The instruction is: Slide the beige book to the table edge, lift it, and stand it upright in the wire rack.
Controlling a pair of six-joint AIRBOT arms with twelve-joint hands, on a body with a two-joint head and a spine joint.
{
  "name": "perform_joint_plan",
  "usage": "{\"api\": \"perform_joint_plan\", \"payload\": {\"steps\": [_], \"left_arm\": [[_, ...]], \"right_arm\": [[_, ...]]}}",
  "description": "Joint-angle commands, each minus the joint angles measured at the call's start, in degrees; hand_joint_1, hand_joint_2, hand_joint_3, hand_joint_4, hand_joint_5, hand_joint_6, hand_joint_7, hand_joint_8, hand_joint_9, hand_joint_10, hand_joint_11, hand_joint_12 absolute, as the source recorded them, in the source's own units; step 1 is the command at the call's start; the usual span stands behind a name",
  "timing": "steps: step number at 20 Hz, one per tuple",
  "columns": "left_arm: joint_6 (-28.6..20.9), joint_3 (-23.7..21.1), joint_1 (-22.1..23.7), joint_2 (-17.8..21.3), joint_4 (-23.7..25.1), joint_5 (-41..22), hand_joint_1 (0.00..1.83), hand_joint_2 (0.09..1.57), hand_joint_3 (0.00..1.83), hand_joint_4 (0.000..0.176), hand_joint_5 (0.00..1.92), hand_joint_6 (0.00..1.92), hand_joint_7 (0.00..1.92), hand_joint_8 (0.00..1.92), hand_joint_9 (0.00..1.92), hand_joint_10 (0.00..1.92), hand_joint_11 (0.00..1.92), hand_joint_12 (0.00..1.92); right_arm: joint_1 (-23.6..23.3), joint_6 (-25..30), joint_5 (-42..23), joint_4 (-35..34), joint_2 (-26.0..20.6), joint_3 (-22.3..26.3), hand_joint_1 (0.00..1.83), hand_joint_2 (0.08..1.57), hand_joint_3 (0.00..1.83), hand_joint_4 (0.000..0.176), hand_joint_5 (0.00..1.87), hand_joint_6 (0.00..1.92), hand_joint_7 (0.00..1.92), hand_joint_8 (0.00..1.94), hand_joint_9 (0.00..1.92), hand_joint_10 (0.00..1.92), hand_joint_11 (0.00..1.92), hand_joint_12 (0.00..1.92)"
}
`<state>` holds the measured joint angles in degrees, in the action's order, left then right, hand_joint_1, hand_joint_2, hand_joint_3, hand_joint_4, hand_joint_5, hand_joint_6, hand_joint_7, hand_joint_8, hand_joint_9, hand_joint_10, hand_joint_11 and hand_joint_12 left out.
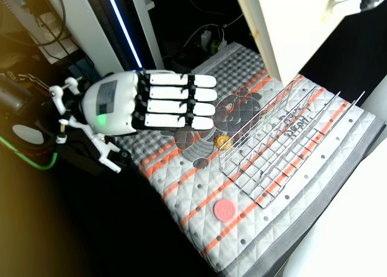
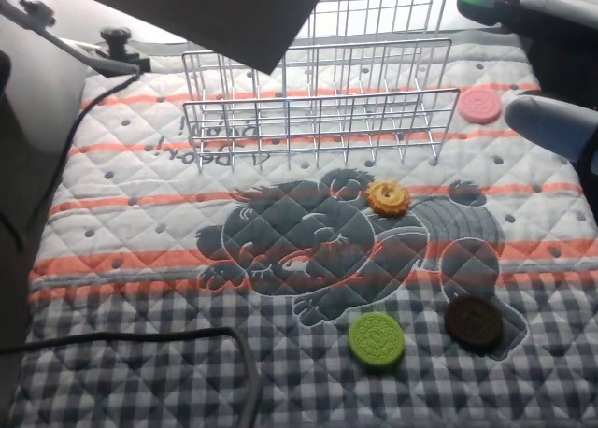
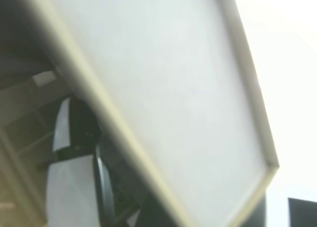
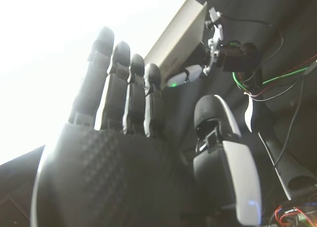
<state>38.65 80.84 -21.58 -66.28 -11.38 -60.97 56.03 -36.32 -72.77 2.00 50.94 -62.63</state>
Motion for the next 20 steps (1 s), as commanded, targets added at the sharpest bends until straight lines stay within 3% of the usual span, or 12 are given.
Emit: {"api": "perform_joint_plan", "payload": {"steps": [1,7,12,13,14,18,20], "left_arm": [[-1.16,0.43,1.11,-0.08,-0.44,-6.30,1.39,1.06,0.00,0.000,0.99,0.91,1.06,0.73,1.13,0.97,1.08,0.95],[-0.95,2.62,0.69,-2.23,-0.60,-5.26,1.40,1.03,0.00,0.000,1.04,0.80,1.22,0.46,1.19,0.86,1.13,0.90],[-0.95,4.74,0.73,-3.60,-0.78,-4.49,1.40,1.02,0.00,0.000,1.03,0.81,1.24,0.40,1.21,0.83,1.15,0.88],[-0.94,4.74,0.73,-3.60,-0.86,-4.72,1.40,1.02,0.00,0.000,1.04,0.78,1.27,0.37,1.21,0.85,1.14,0.89],[-0.84,4.77,0.73,-3.61,-0.95,-4.97,1.40,1.02,0.00,0.000,1.04,0.78,1.27,0.36,1.21,0.85,1.14,0.89],[-0.23,5.06,0.87,-3.73,-1.35,-5.84,1.40,1.03,0.00,0.000,1.03,0.72,1.23,0.45,1.19,0.92,1.15,0.95],[-0.19,5.12,0.64,-3.77,-1.42,-5.83,1.40,1.03,0.00,0.000,1.04,0.73,1.23,0.47,1.19,0.89,1.14,0.97]], "right_arm": [[-0.42,-0.10,-6.74,-1.47,0.20,-0.35,0.21,1.40,0.00,0.000,0.33,0.00,0.35,0.00,0.39,0.00,0.46,0.00],[-0.21,-0.09,-6.74,-1.24,0.88,-0.92,0.20,1.42,0.01,0.000,0.34,0.00,0.36,0.00,0.39,0.00,0.44,0.00],[-0.10,-0.07,-6.87,-1.01,1.16,-1.21,0.15,1.40,0.00,0.000,0.33,0.00,0.35,0.00,0.33,0.00,0.37,0.00],[-0.09,-0.07,-6.96,-0.90,1.20,-1.25,0.14,1.40,0.00,0.007,0.32,0.00,0.35,0.00,0.33,0.00,0.38,0.01],[-0.09,-0.06,-6.99,-0.83,1.25,-1.28,0.14,1.40,0.00,0.000,0.32,0.00,0.33,0.00,0.34,0.00,0.39,0.01],[-0.05,0.26,-7.03,-0.63,1.39,-1.44,0.13,1.40,0.00,0.000,0.32,0.00,0.34,0.00,0.33,0.00,0.37,0.00],[0.06,0.40,-7.09,-0.63,1.47,-1.44,0.16,1.38,0.00,0.011,0.33,0.00,0.34,0.00,0.34,0.01,0.41,0.01]]}}
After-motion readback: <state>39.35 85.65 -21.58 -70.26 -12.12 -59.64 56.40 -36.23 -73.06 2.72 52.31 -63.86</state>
